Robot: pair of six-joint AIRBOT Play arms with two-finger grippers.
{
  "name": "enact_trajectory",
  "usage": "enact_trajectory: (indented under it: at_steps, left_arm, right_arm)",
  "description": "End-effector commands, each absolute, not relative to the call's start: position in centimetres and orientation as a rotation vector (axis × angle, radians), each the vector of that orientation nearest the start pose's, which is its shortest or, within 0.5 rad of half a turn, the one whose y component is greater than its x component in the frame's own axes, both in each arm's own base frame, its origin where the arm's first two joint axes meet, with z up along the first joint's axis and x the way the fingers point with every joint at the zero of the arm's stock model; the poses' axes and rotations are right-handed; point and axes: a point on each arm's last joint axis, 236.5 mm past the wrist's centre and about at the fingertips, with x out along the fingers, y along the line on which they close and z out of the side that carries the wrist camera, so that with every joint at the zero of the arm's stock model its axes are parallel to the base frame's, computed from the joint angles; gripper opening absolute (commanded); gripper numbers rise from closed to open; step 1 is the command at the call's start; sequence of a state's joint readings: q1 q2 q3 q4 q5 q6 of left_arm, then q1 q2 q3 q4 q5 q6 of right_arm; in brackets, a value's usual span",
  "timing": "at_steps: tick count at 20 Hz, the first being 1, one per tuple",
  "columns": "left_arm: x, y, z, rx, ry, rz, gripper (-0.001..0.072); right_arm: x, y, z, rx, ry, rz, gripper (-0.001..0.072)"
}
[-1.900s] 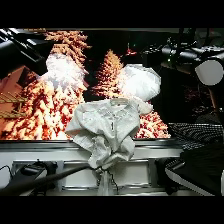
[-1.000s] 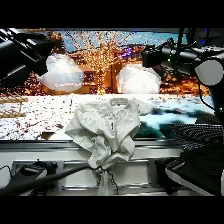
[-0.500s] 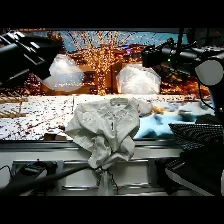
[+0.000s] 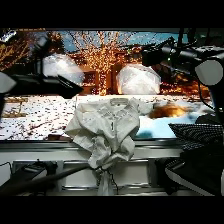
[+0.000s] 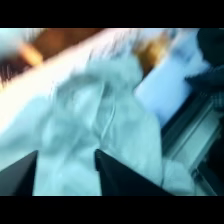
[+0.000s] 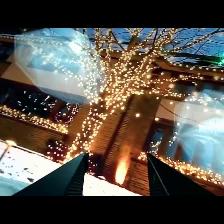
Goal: Fold the clothes and pants, and hang the long-sleeved shirts on hangers.
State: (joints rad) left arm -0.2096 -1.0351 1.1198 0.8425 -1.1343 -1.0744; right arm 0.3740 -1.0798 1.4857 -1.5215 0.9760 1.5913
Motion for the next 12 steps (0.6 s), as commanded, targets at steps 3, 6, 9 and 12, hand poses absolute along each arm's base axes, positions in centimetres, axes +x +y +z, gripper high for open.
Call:
enact_trajectory:
  at_steps: [3, 6, 9, 12]
  left_arm:
    - [31.7, -23.1, 2.8, -0.155, 1.177, -0.836, 0.0547]
    - [31.7, -25.3, -0.7, -0.138, 1.247, -0.855, 0.0600]
    - [32.1, -28.1, -2.5, -0.101, 1.264, -0.888, 0.0642]
    - [33.0, -31.0, -3.3, -0.070, 1.257, -0.924, 0.0654]
  right_arm:
    - [40.2, 17.5, 25.7, -0.004, 0.580, 0.405, 0.0437]
    - [40.2, 17.4, 25.6, -0.010, 0.580, 0.401, 0.0463]
    - [40.3, 17.0, 25.2, -0.032, 0.592, 0.386, 0.0373]
    - [40.7, 15.0, 23.4, -0.115, 0.647, 0.322, 0.0261]
